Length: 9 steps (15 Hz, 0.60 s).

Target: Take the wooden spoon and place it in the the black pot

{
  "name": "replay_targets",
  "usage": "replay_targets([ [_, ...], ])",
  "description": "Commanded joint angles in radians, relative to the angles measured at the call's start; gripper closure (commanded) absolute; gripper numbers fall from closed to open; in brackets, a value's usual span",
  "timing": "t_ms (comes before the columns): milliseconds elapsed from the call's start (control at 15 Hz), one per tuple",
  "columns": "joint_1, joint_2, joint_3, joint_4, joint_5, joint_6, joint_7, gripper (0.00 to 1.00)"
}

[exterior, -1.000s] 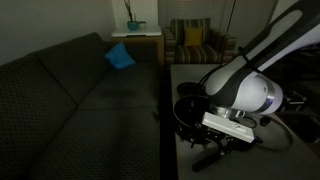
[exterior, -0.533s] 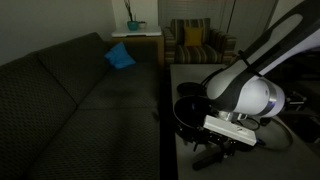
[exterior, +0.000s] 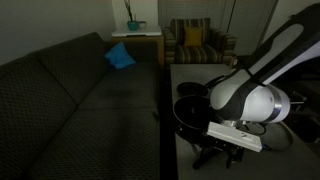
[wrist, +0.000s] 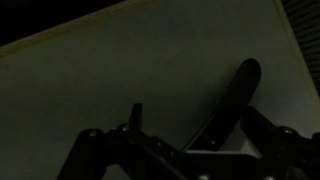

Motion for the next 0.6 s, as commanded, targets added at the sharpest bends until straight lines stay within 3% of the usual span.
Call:
replay_targets([
  [0, 0.02, 0.0, -0.029, -0.014, 0.009, 0.035, 0.036, 0.0],
  [333, 0.024, 0.0, -0.033, -0.023, 0.009, 0.057, 0.048, 0.0],
  [467, 0.024, 0.0, -0.033, -0.025, 0.008, 0.062, 0.048, 0.26],
  [533, 0.024, 0.0, -0.034, -0.025, 0.008, 0.064, 0.05, 0.34],
])
